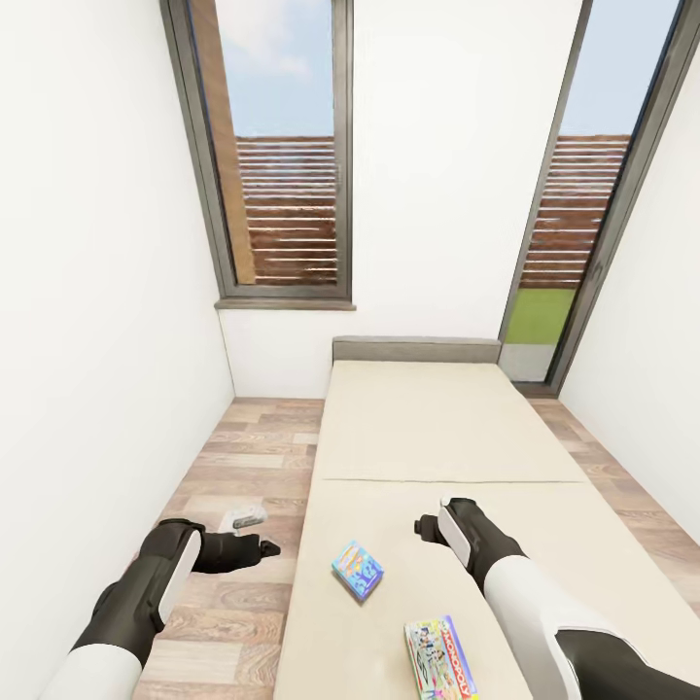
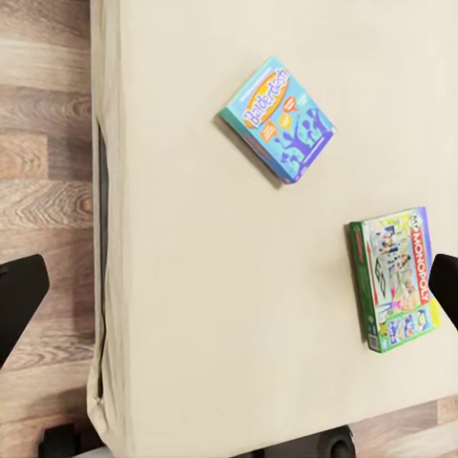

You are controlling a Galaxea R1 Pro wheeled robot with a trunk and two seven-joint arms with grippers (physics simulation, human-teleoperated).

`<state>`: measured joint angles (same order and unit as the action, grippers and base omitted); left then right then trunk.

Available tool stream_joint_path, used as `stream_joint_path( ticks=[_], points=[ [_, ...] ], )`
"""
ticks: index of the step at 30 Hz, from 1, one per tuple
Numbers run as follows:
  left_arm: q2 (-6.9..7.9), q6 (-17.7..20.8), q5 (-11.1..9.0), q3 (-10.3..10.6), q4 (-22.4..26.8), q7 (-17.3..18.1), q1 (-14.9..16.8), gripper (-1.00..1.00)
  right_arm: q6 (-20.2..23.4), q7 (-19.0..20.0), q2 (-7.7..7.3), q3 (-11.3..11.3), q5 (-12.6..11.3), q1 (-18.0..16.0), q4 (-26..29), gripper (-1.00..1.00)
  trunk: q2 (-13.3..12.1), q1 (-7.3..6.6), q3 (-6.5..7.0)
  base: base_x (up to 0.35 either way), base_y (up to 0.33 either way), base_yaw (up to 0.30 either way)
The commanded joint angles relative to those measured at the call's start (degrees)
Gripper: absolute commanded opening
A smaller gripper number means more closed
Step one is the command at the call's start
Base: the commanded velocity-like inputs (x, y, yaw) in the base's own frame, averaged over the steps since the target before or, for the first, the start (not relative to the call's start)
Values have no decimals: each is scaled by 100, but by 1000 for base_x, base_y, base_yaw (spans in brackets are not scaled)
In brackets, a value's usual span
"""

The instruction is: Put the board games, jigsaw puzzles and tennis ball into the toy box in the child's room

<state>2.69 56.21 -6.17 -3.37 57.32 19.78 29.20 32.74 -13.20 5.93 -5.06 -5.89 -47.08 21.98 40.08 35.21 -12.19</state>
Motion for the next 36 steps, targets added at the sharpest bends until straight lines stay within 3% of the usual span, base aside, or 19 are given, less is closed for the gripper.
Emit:
stream_joint_path(
  ticks=[1, 10, 36],
  points=[
    [-1, 39, -51, -6, 3, -18, 5, 100, 15, -47, 5, -24, -61, -3, 9, 100, 8, 2, -10, 0, 0, 2],
    [-4, 39, -58, -6, 4, -8, 4, 100, -2, -51, 5, -15, -61, -3, 9, 100, 8, 2, -10, 0, 0, 0],
    [-5, 39, -53, -6, 2, -26, 5, 100, 18, -55, 13, -49, -73, -3, 9, 100, -1035, -570, 417, 0, 0, 0]
  ],
)
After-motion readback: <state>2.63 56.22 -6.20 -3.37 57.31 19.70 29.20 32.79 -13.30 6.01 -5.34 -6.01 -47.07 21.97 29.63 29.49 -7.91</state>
